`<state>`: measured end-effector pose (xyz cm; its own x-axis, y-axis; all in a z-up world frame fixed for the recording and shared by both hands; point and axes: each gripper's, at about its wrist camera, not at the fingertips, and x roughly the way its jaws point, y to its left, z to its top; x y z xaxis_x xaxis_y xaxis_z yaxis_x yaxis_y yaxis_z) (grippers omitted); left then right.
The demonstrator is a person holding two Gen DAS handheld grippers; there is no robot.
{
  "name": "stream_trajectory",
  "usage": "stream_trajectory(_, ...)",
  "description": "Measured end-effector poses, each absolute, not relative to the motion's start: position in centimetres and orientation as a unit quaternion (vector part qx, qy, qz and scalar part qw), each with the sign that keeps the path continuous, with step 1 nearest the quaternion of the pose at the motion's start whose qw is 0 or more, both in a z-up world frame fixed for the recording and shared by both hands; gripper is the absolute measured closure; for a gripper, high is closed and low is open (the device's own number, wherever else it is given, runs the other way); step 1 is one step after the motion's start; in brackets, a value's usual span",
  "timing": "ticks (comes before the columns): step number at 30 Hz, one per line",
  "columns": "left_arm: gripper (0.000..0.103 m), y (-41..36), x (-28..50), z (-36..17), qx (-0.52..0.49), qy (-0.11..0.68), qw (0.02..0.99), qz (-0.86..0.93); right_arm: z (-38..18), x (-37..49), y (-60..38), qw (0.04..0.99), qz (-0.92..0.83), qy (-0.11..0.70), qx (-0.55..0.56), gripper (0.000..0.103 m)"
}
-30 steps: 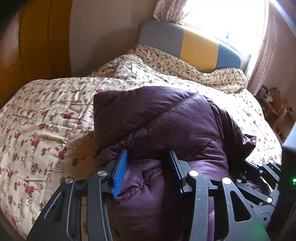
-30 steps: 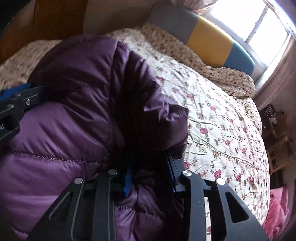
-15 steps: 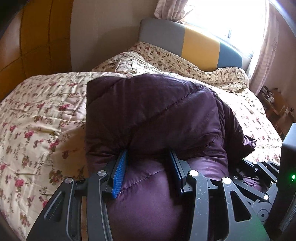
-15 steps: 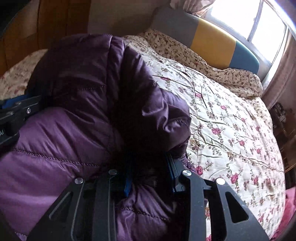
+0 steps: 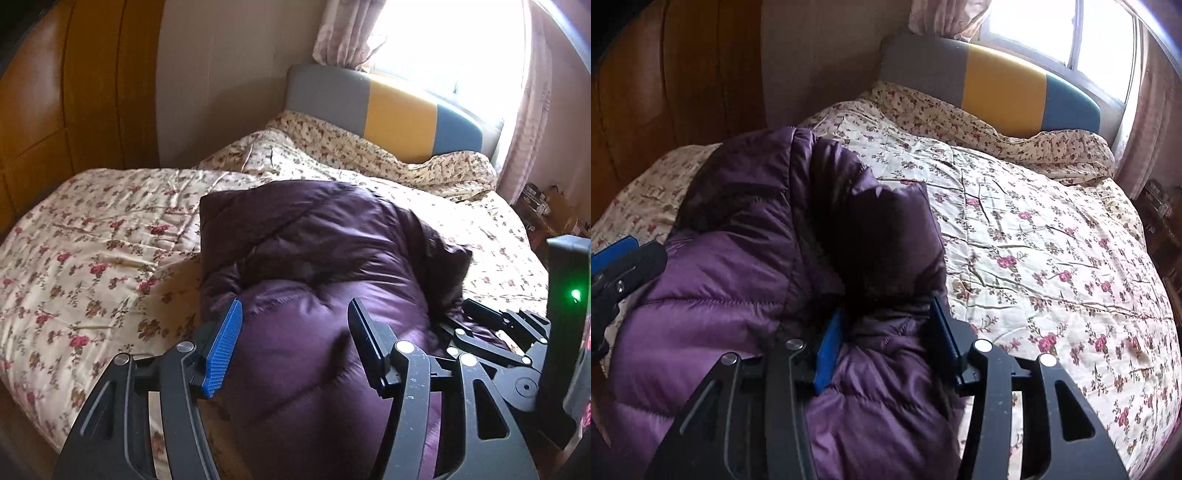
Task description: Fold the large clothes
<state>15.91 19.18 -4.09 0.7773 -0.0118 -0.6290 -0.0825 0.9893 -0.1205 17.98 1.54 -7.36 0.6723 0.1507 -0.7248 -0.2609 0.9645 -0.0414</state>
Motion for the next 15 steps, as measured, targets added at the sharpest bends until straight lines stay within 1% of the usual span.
stream_trajectory(7, 0.044, 17.4, 13.3, -3.0, -0.072, 0.315, 0.946, 0.014, -6.0, 16.4, 0.4, 0.914, 0.122, 0.382, -0.056, 0.055)
stream_trajectory(15, 0.044, 16.2, 11.7, -3.8, -0.079, 0.323, 0.943, 0.011, -5.4, 14.3, -1.5, 0.914, 0.132, 0.382, -0.037, 0.055)
